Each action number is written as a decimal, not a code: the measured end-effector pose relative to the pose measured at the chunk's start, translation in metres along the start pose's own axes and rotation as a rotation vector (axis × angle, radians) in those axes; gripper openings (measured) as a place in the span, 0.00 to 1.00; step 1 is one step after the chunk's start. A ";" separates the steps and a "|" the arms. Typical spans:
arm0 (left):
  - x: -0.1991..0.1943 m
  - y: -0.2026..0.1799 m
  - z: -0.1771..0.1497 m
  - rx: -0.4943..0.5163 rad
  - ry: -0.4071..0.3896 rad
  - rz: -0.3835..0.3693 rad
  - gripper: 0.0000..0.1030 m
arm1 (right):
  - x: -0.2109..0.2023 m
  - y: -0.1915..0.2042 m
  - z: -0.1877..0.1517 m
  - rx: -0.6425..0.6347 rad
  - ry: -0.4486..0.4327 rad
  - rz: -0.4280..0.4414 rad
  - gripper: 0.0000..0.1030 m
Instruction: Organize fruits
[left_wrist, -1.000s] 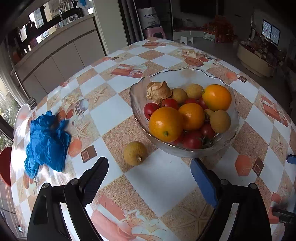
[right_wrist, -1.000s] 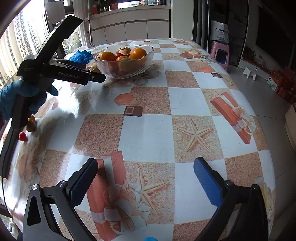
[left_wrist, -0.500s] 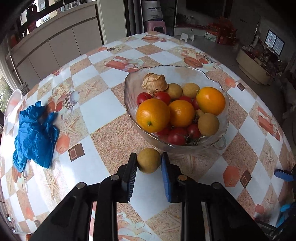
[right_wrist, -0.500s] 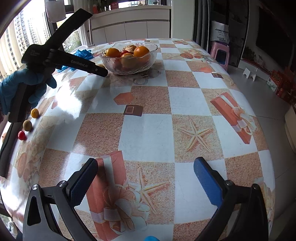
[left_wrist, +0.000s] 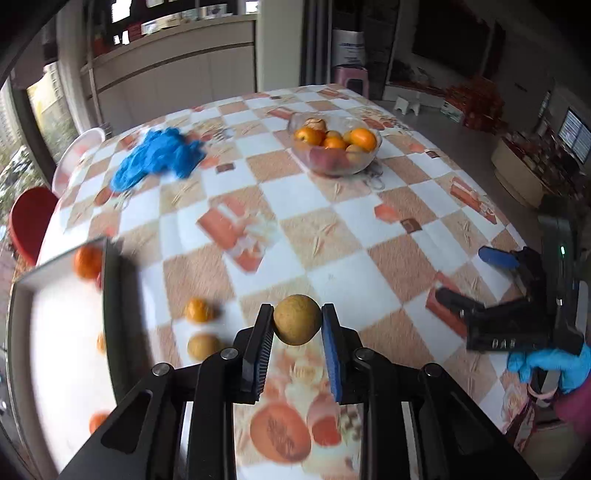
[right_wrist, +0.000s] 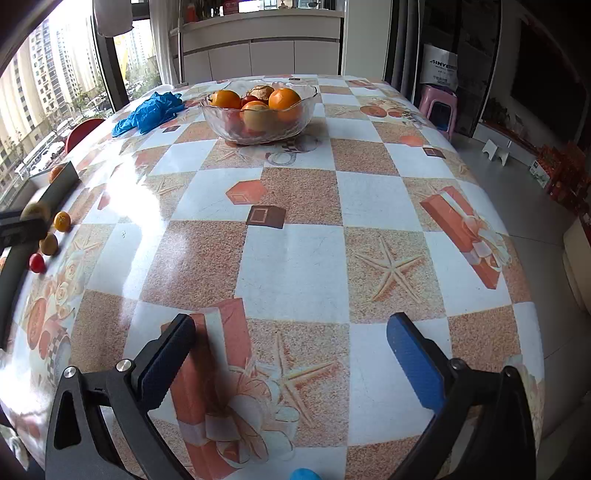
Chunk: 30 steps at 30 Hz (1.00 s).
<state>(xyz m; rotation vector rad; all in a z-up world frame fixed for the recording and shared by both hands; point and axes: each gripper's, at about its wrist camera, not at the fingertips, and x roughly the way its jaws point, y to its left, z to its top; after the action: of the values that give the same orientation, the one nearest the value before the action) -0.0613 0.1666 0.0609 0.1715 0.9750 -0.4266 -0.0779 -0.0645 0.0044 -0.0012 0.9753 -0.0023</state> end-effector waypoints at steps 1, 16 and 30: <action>-0.006 0.003 -0.017 -0.033 -0.002 0.027 0.26 | 0.000 0.000 0.000 0.000 0.000 0.000 1.00; 0.004 0.025 -0.091 -0.204 -0.017 0.232 0.92 | -0.003 0.002 -0.004 0.022 -0.010 -0.028 1.00; 0.007 0.015 -0.095 -0.137 -0.096 0.212 1.00 | -0.003 0.002 -0.004 0.022 -0.010 -0.028 1.00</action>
<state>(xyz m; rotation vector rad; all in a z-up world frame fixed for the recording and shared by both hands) -0.1239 0.2092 0.0017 0.1278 0.8775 -0.1713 -0.0829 -0.0625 0.0045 0.0053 0.9649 -0.0388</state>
